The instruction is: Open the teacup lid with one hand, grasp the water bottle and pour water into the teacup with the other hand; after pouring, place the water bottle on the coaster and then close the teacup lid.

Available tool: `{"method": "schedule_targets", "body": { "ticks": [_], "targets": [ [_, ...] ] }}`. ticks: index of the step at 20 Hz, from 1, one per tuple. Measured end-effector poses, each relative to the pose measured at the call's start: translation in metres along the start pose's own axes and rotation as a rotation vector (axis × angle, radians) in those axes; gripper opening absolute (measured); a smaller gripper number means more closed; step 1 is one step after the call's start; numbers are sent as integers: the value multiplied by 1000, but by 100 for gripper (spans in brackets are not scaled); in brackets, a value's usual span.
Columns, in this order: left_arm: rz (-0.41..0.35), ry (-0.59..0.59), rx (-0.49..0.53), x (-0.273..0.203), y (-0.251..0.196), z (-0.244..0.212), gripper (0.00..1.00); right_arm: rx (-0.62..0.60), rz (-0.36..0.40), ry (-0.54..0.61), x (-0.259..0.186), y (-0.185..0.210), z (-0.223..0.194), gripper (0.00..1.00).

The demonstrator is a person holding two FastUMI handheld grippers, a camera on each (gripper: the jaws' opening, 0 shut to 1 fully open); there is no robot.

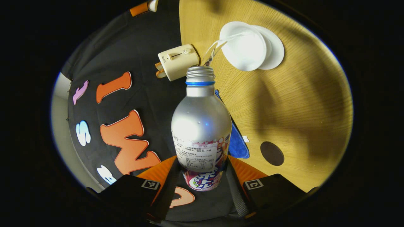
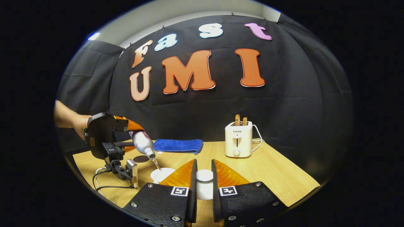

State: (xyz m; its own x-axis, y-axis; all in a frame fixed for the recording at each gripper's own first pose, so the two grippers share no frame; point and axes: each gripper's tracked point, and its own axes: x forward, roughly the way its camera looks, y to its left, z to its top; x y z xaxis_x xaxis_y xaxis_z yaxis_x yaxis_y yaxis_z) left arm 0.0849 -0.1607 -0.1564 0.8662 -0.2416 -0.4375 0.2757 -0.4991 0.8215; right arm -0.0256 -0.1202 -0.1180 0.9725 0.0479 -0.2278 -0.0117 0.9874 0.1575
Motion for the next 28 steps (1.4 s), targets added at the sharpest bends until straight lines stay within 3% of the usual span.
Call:
{"method": "schedule_targets", "body": {
  "ticks": [11,28],
  "targets": [
    [51,13,78,-7,42,-11,82,-10,15,-6,-3,6,7,21],
    [27,-41,167,1,17,25,82,-14,10,20,-4,5,-6,21]
  ]
}}
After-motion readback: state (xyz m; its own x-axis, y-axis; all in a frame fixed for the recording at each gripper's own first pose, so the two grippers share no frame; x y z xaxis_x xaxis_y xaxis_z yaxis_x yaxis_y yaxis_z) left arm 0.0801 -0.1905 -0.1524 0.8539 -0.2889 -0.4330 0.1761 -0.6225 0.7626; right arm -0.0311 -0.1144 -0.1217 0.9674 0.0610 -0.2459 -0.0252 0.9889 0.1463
